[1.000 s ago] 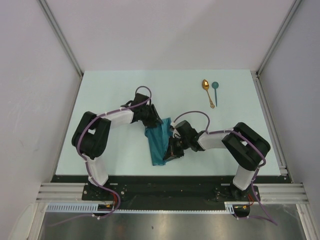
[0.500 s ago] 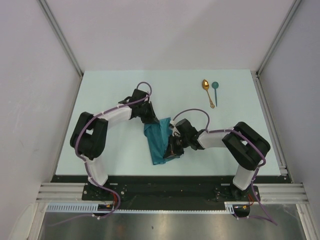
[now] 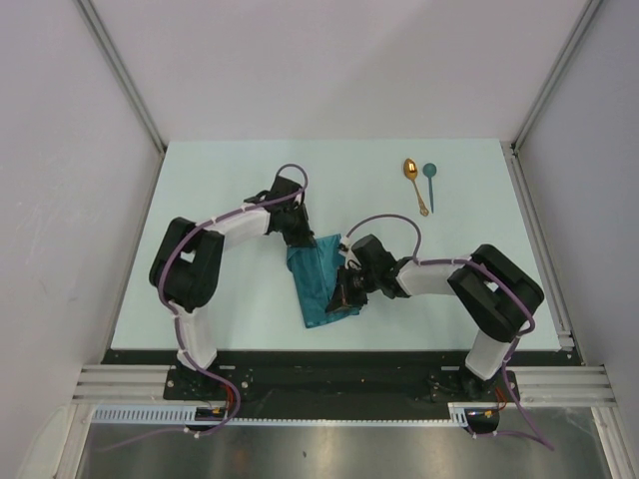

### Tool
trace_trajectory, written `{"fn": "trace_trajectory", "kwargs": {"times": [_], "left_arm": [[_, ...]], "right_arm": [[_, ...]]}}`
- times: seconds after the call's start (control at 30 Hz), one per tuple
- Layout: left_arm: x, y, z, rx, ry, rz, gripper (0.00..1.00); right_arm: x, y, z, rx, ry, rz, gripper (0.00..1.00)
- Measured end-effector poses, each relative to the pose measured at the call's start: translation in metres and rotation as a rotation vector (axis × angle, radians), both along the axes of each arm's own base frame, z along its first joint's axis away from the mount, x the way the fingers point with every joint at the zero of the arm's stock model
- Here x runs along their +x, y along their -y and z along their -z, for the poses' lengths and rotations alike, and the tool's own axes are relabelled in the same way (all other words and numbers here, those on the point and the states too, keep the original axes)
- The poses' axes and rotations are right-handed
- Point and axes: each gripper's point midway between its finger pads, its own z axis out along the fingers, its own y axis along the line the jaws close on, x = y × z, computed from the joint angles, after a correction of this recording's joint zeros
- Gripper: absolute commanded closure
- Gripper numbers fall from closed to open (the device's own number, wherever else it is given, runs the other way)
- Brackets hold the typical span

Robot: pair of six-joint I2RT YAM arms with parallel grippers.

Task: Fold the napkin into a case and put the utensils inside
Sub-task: Fold the lower triangle-folded napkin at the center of the board, then smooth out the 2/3-rectangle-folded napkin at the center of the board.

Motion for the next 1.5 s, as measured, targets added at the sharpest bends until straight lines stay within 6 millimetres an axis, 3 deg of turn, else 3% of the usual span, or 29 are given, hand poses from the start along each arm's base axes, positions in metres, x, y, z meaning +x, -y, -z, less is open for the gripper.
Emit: {"fn": "trace_trajectory", "kwargs": {"times": [0.37,0.57,0.7,0.77,0.87,0.9,0.97,1.1,1.2,1.37,1.5], "left_arm": [[0.024,0.015,0.019,-0.012,0.005,0.001,1.0],[0.029,0.022,0.016,-0.026,0.021,0.008,0.99],[0.032,0.026,0.013,-0.033,0.034,0.013,0.86],[0.032,0.026,0.01,-0.036,0.039,0.017,0.73],[0.031,0.026,-0.005,-0.045,0.069,0.032,0.66],[0.029,0.025,-0.012,-0.046,0.08,0.038,0.65],[0.025,0.021,-0.034,-0.048,0.123,0.051,0.64],[0.016,0.006,-0.082,-0.029,0.239,0.068,0.67],[0.003,-0.013,-0.092,0.035,0.278,0.067,0.72],[-0.02,-0.045,-0.059,0.177,0.215,0.063,0.79],[-0.043,-0.065,-0.026,0.239,0.126,0.056,0.76]], "right_arm": [[-0.003,0.004,0.003,0.001,0.004,0.004,1.0],[-0.005,0.007,0.008,-0.014,-0.001,0.012,1.0],[-0.004,0.008,0.009,-0.016,0.003,0.011,0.97],[-0.004,0.008,0.009,-0.016,0.004,0.01,0.94],[-0.004,0.008,0.009,-0.017,0.004,0.009,0.86],[-0.004,0.007,0.008,-0.018,0.005,0.009,0.79],[-0.003,0.007,0.007,-0.024,0.005,0.008,0.74],[0.004,0.009,0.0,-0.051,0.04,0.005,0.57],[0.01,0.012,-0.01,-0.087,0.082,0.004,0.48],[0.031,0.011,-0.035,-0.117,0.188,0.006,0.44],[0.049,-0.005,-0.055,-0.076,0.25,0.004,0.53]]}}
